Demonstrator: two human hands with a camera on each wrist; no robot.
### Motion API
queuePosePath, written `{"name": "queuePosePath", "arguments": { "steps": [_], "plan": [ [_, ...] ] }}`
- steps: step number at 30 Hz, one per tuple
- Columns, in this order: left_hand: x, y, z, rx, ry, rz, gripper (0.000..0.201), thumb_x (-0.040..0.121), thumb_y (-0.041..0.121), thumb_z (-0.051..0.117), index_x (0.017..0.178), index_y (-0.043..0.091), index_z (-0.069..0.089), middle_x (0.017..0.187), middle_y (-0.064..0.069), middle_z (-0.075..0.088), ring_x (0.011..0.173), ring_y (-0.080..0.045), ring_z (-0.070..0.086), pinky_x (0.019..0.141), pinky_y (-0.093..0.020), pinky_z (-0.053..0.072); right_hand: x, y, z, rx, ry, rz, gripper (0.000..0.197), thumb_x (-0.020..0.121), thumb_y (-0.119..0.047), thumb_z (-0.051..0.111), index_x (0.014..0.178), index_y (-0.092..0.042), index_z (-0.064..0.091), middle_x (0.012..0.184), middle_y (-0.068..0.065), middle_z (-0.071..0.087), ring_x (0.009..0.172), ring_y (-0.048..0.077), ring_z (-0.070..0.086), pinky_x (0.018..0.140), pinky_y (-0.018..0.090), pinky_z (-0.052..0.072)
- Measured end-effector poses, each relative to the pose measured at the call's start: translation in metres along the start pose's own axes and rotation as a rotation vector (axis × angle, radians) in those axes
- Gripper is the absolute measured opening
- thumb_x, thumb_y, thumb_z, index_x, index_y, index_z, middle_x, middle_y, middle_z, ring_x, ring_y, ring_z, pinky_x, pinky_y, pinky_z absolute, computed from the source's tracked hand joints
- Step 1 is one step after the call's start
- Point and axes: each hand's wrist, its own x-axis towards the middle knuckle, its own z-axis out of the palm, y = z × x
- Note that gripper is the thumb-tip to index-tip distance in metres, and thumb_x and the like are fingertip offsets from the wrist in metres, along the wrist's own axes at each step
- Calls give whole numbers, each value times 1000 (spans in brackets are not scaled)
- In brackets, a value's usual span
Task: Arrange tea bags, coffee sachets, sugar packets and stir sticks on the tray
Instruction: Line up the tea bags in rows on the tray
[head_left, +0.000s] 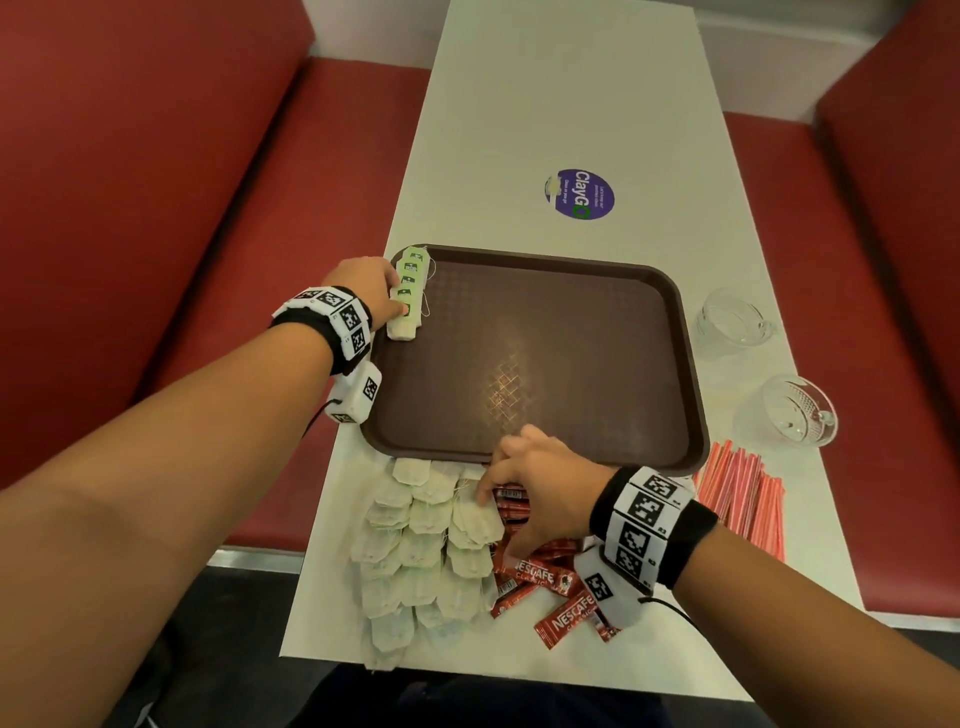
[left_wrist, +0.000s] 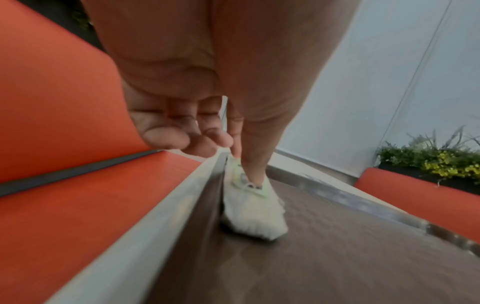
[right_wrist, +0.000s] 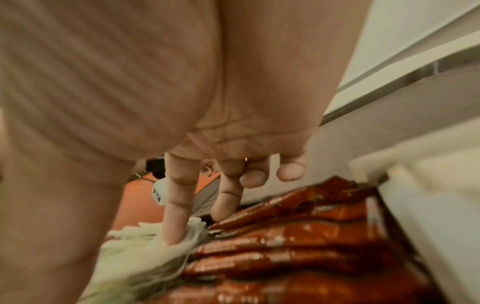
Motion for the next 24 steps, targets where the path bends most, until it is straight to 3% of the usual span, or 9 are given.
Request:
{"name": "queuePosePath", "arguments": {
  "steps": [3,6,10,15,19,24],
  "plan": [
    [1,14,2,-6,62,-58,45,84,44,72,117,17,56,111,-8,64,102,-31,62,78,-37,51,1,-2,9,-44,42,-13,65,62,-54,88,119,-42,61,117,-9,45,108,14,33,95,36,39],
    [1,30,8,128,-9,-44,52,84,52,70,111,10,57,109,-12,65,96,-32,62,73,-37,51,3,-4,14,-57,86,-32,60,65,-52,87,118,-41,61,116,-9,46,106,14,33,94,36,40],
    [1,36,16,224,-44,-44,41,83,48,70,93,11,53,102,-14,65,78,-30,54,64,-32,43,4,-7,17,-36,114,-49,44,74,-48,81,114,-41,66,117,-10,49,107,13,34,95,39,41],
    [-2,34,14,191,-50,-46,35,84,42,68,90,11,54,101,-14,67,77,-31,55,63,-32,43,2,-5,11,-9,108,-68,30,81,-44,78,109,-41,72,115,-15,51,106,13,36,95,37,37],
    [-28,36,1,45,-31,45,31,88,49,64,98,21,58,93,-1,63,87,-24,59,72,-32,47,2,-1,7,45,159,-80,17,88,-40,71,105,-37,75,113,-17,57,102,9,37,98,38,36],
    [-101,32,-10,-163,-94,247,14,90,42,67,89,29,62,83,10,63,77,-8,59,67,-25,44,2,2,1,164,244,-71,10,89,-39,70,91,-29,70,95,-16,60,98,10,50,94,38,45]
  ]
}}
